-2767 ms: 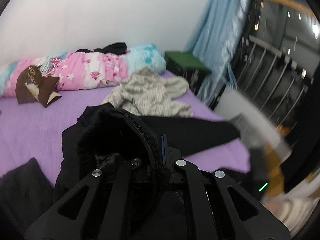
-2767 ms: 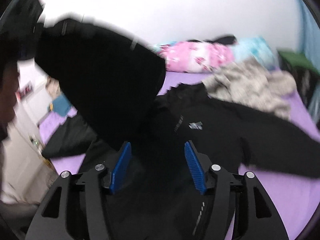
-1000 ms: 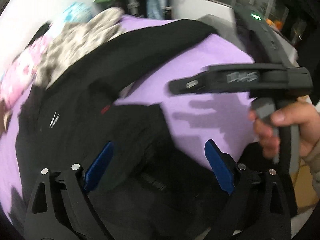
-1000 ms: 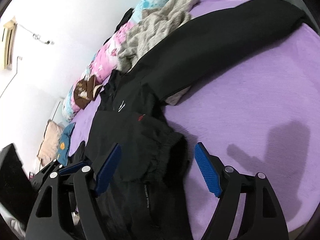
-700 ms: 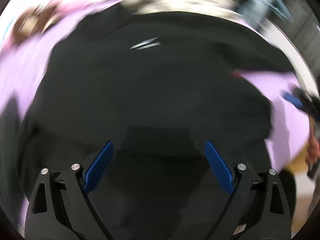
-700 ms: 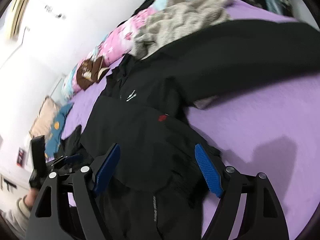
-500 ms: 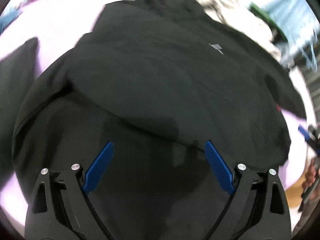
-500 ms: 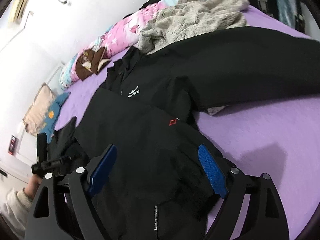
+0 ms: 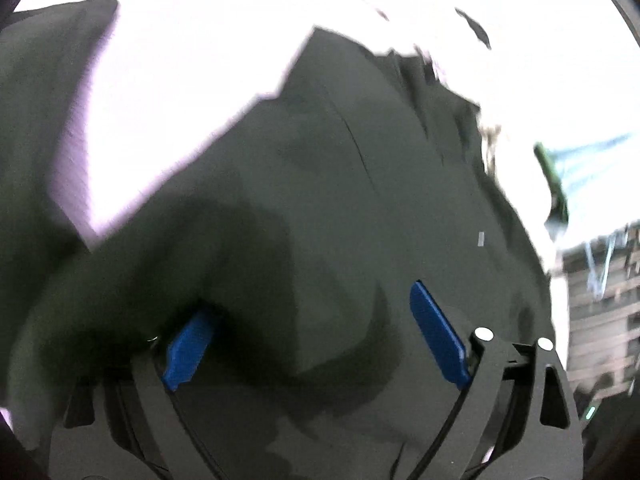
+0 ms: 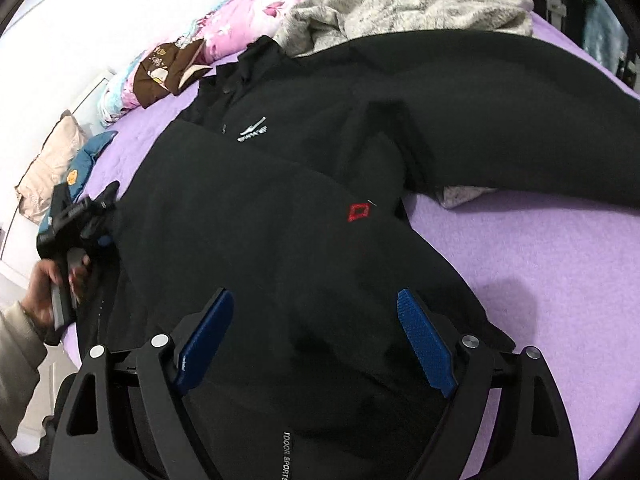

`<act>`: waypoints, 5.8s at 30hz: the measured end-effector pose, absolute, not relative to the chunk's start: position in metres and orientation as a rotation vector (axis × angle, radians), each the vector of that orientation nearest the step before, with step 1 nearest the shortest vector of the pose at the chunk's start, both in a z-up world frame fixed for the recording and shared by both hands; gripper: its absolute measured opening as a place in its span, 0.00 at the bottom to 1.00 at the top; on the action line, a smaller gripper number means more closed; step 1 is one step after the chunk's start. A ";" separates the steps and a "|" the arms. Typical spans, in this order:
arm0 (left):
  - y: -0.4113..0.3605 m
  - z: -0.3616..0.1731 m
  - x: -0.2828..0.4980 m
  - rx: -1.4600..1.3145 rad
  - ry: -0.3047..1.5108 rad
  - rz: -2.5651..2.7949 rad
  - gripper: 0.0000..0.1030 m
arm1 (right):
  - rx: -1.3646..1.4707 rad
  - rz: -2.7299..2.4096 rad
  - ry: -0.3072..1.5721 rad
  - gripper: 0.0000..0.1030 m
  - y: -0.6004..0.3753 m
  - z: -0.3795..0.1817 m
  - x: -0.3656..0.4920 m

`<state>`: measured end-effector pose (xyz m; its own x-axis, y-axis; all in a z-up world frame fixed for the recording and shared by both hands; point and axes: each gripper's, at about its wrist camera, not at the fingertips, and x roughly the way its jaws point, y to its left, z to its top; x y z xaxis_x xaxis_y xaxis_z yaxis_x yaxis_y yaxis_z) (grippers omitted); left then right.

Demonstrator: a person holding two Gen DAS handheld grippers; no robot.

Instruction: Fold large clothes

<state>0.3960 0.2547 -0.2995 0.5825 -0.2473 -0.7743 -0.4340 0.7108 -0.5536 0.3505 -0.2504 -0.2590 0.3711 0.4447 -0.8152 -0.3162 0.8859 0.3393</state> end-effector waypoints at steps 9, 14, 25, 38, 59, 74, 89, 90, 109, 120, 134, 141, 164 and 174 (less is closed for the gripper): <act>0.264 -0.299 0.397 -0.671 0.995 0.202 0.58 | 0.072 0.464 1.141 0.83 -0.241 -0.293 0.350; 0.244 -0.286 0.391 -0.562 1.053 0.193 0.78 | 0.030 0.448 1.139 0.85 -0.237 -0.303 0.347; 0.194 -0.216 0.362 -0.307 0.959 0.218 0.94 | 0.060 0.449 1.054 0.91 -0.248 -0.269 0.328; 0.098 -0.244 0.412 -0.195 1.036 0.128 0.94 | -0.032 0.426 1.103 0.95 -0.237 -0.308 0.329; 0.022 -0.268 0.431 -0.069 1.084 0.067 0.94 | 0.297 0.159 0.951 0.94 -0.419 -0.246 0.346; 0.011 -0.304 0.436 -0.054 1.134 0.088 0.94 | 0.702 -0.099 0.763 0.94 -0.571 -0.233 0.372; 0.009 -0.309 0.437 -0.055 1.141 0.099 0.94 | 1.110 -0.266 0.564 0.94 -0.680 -0.247 0.373; 0.009 -0.309 0.438 -0.057 1.140 0.100 0.94 | 1.138 -0.280 0.563 0.94 -0.684 -0.250 0.374; 0.009 -0.309 0.439 -0.071 1.153 0.085 0.94 | 1.304 -0.275 0.546 0.46 -0.705 -0.277 0.404; 0.011 -0.269 0.432 -0.225 1.120 -0.004 0.94 | 1.122 -0.234 0.454 0.14 -0.680 -0.226 0.393; 0.018 -0.123 0.423 -0.479 0.979 -0.182 0.94 | 0.558 0.116 0.295 0.14 -0.501 -0.052 0.380; 0.001 -0.032 0.422 -0.556 0.915 -0.328 0.94 | 0.253 0.251 0.248 0.14 -0.374 -0.011 0.354; 0.053 -0.003 0.397 -0.909 1.074 -0.367 0.94 | -0.527 0.449 0.074 0.12 -0.097 -0.051 0.212; 0.074 -0.031 0.394 -0.913 1.168 -0.314 0.94 | -0.655 0.511 0.021 0.12 -0.056 -0.063 0.186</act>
